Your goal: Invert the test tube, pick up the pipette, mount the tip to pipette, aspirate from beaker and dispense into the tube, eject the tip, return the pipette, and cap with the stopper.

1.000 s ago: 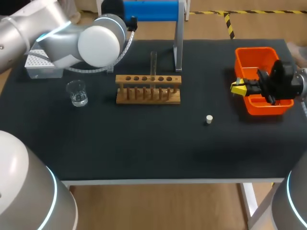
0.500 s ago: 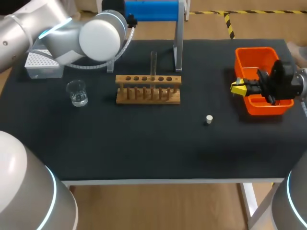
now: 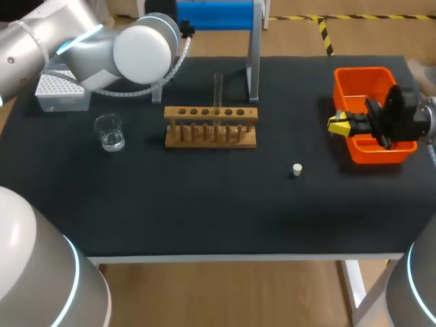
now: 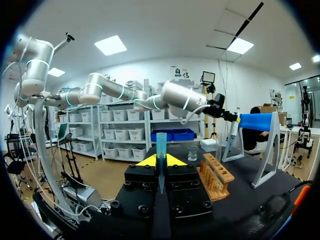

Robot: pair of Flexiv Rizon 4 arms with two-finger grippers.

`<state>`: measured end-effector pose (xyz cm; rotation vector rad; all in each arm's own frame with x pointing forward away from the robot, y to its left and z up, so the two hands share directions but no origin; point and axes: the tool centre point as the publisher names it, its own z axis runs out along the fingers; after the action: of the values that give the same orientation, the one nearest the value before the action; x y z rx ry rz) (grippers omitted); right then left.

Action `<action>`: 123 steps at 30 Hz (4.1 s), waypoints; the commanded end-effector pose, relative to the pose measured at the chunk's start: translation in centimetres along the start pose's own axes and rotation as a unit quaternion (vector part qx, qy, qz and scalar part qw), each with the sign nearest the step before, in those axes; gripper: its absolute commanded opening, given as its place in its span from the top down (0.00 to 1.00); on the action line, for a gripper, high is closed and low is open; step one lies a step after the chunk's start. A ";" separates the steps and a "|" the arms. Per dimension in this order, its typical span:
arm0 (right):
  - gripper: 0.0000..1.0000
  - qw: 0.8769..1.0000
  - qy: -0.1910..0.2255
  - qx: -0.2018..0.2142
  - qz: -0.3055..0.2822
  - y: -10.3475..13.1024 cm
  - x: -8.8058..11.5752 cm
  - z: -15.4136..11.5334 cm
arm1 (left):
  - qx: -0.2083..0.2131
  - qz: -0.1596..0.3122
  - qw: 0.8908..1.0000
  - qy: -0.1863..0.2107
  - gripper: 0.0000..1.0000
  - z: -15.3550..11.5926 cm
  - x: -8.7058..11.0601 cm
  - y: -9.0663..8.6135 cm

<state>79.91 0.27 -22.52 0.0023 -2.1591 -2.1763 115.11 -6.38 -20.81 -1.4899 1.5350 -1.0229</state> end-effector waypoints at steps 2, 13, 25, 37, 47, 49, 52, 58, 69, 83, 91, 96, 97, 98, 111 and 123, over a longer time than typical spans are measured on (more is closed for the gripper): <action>1.00 1.000 -0.001 0.001 0.000 0.0 0.1 0.0 | 0.001 0.000 1.000 0.004 0.28 0.6 -0.1 -0.1; 1.00 1.000 -0.001 0.001 0.000 0.0 0.1 0.0 | 0.005 -0.002 1.000 0.003 0.29 1.2 -0.4 -0.1; 1.00 1.000 -0.001 0.001 0.000 0.0 0.1 0.0 | 0.010 -0.002 1.000 0.005 0.29 1.9 -0.6 -0.3; 1.00 1.000 -0.001 0.001 0.000 0.0 0.1 0.0 | 0.008 -0.004 1.000 0.005 0.30 2.5 -0.8 -0.2; 1.00 1.000 -0.001 0.001 0.000 0.0 0.1 0.0 | 0.008 -0.007 1.000 0.004 0.27 2.7 -0.9 -0.1; 1.00 1.000 -0.001 0.001 0.000 0.0 0.1 0.0 | 0.008 -0.008 1.000 0.003 0.27 2.7 -0.9 -0.1; 1.00 1.000 -0.001 0.001 0.000 0.0 0.1 0.0 | 0.008 -0.008 1.000 0.002 0.27 2.8 -1.0 -0.1; 1.00 1.000 -0.001 0.001 0.000 0.0 0.1 0.0 | 0.008 -0.009 1.000 0.000 0.42 2.8 -1.0 -0.1; 1.00 1.000 -0.001 0.001 0.000 0.0 0.1 0.0 | 0.002 -0.013 1.000 -0.002 0.66 2.9 -1.2 0.4; 1.00 1.000 -0.001 0.001 0.000 0.0 0.1 0.0 | 0.008 -0.012 1.000 -0.006 1.00 2.4 -1.5 -0.1; 1.00 1.000 -0.001 0.001 0.000 0.0 0.1 0.0 | 0.020 0.004 1.000 -0.013 1.00 1.5 -1.7 -2.3; 1.00 1.000 -0.001 0.001 0.000 0.0 0.1 0.0 | 0.032 0.018 0.999 -0.017 1.00 1.0 -1.7 -4.3; 1.00 1.000 -0.001 0.001 0.000 0.0 0.1 0.0 | 0.034 0.020 0.999 -0.018 1.00 0.8 -1.6 -4.6; 1.00 1.000 -0.001 0.001 0.000 0.0 0.1 0.0 | 0.036 0.022 0.999 -0.019 1.00 0.7 -1.6 -4.9; 1.00 1.000 -0.001 0.001 0.000 0.0 0.1 0.0 | 0.018 0.072 0.996 0.048 1.00 -4.3 -1.0 -6.1; 1.00 1.000 -0.001 0.001 0.000 0.0 0.1 0.0 | -0.014 0.067 0.990 0.125 1.00 -11.4 -2.4 -5.5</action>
<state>79.92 0.27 -22.53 0.0022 -2.1590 -2.1764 109.48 -4.95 -12.38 -1.3051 1.7410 -1.1064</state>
